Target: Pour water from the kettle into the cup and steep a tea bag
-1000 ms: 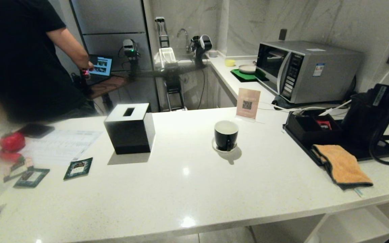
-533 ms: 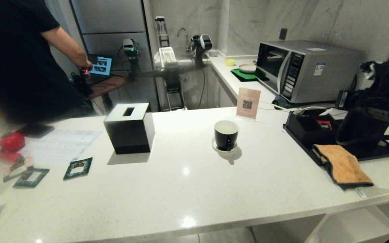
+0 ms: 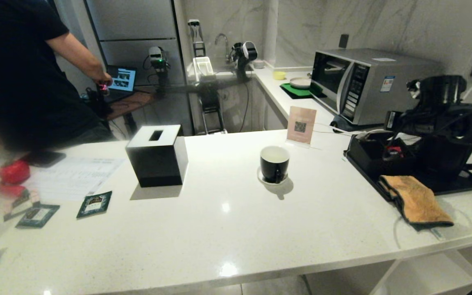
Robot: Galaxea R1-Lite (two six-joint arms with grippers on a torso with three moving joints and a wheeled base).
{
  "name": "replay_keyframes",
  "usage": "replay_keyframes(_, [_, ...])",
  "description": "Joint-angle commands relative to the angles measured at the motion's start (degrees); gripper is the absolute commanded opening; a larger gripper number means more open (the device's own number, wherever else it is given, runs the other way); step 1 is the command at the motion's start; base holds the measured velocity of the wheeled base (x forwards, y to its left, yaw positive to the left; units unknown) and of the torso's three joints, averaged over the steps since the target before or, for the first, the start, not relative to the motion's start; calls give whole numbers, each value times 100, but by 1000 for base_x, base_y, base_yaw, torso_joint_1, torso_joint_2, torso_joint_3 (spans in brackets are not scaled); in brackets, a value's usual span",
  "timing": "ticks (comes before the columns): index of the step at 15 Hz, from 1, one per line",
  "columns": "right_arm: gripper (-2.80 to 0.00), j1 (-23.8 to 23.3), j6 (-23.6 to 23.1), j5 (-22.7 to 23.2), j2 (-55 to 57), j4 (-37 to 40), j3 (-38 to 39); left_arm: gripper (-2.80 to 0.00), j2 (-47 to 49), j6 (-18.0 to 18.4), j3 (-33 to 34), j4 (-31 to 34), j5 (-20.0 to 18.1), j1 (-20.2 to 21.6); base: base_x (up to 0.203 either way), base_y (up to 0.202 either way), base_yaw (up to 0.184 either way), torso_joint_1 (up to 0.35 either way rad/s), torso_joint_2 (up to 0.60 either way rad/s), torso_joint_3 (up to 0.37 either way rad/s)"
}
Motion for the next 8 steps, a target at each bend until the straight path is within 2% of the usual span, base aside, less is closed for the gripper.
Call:
replay_keyframes(1, [-280, 112, 9, -2, 431, 148, -483, -280, 9, 3, 0, -5, -1, 1, 0, 0, 0, 0, 0, 0])
replay_keyframes(2, [-280, 153, 24, -2, 490, 171, -563, -280, 9, 3, 0, -5, -1, 1, 0, 0, 0, 0, 0, 0])
replay_keyframes(3, [0, 179, 27, -2, 517, 223, -580, -280, 9, 3, 0, -5, -1, 1, 0, 0, 0, 0, 0, 0])
replay_keyframes(8, [0, 282, 81, -36, 707, 272, -639, -280, 9, 3, 0, -5, -1, 1, 0, 0, 0, 0, 0, 0])
